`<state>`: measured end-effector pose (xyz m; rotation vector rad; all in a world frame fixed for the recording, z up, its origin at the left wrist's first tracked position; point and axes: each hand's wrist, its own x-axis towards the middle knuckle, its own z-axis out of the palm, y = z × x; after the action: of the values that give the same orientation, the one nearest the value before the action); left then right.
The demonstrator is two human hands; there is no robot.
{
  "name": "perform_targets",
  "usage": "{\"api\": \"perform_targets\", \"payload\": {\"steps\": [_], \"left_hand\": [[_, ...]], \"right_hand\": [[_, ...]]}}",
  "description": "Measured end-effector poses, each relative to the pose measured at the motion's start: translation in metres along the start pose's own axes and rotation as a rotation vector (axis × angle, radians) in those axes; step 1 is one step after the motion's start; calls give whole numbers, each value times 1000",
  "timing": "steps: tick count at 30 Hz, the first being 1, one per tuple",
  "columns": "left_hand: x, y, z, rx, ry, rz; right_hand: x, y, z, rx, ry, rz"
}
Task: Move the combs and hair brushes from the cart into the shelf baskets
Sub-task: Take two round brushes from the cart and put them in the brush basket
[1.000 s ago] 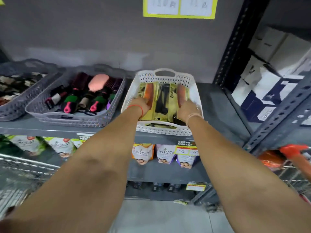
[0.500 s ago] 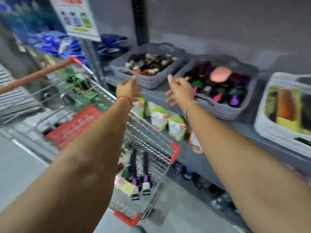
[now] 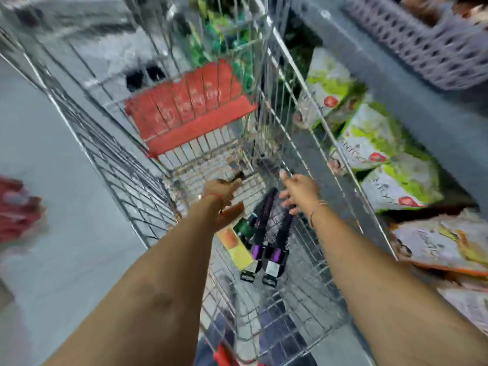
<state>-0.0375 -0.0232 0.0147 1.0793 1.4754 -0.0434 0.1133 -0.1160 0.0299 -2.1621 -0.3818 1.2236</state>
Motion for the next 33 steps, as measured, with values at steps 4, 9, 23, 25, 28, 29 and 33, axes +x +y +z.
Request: {"api": "perform_targets", "payload": {"steps": [4, 9, 23, 25, 28, 29, 33], "left_hand": [[25, -22, 26, 190, 14, -24], [44, -37, 83, 687, 2, 58], [57, -61, 79, -401, -217, -260], [59, -57, 76, -337, -209, -258], [59, -58, 85, -86, -105, -155], [57, -58, 88, -88, -71, -137], [54, -74, 97, -149, -31, -142]], "right_hand": [[32, 54, 14, -293, 7, 57], [53, 101, 31, -540, -100, 299], [40, 114, 14, 511, -35, 347], [44, 112, 12, 276, -17, 346], [43, 123, 13, -108, 100, 277], [40, 124, 14, -159, 93, 245], [39, 132, 21, -489, -59, 164]]}}
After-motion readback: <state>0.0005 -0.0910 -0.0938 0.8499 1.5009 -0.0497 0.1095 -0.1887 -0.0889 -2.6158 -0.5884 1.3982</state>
